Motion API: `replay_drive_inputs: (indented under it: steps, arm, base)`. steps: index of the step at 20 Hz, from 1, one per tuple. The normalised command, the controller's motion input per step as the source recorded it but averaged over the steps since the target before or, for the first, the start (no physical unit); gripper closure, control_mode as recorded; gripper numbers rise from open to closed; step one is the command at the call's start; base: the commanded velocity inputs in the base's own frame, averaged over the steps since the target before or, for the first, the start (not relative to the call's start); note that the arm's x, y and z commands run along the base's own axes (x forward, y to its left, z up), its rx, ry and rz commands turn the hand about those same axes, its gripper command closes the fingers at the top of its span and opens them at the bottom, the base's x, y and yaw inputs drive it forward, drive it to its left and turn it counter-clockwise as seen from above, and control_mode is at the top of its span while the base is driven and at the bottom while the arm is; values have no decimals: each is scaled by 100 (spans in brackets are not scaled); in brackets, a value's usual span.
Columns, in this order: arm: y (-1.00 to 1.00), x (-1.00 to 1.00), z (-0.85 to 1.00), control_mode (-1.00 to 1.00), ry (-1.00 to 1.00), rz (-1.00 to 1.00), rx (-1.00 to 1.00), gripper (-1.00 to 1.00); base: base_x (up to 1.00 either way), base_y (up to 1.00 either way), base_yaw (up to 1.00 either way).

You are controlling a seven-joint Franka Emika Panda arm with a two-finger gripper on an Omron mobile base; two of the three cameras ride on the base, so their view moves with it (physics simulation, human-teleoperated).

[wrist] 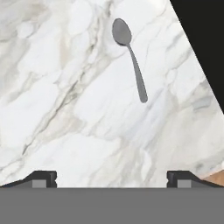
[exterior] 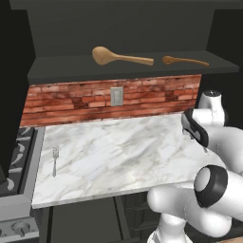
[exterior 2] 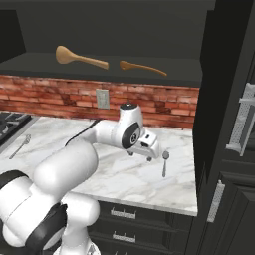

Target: Organize the utensils by type. Pick up the wooden spoons from the counter and place them in the open cabinet. Then pick up the metallic utensils from the counter and place them in the open drawer.

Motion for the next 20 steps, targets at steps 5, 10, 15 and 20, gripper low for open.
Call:
replay_drive_inputs:
  steps: [5, 10, 15, 20]
  arm:
    - [-49, 36, -37, -100, 11, 0, 1, -100]
    - [-40, 53, -36, -100, 8, 0, 6, -100]
    - [-29, 58, -32, -100, 3, 5, 6, -100]
    - [-21, 39, -33, -100, 1, 8, 7, -100]
  base:
    - [0, 0, 0]
    - [0, 0, 0]
    - [0, 0, 0]
    - [0, 0, 0]
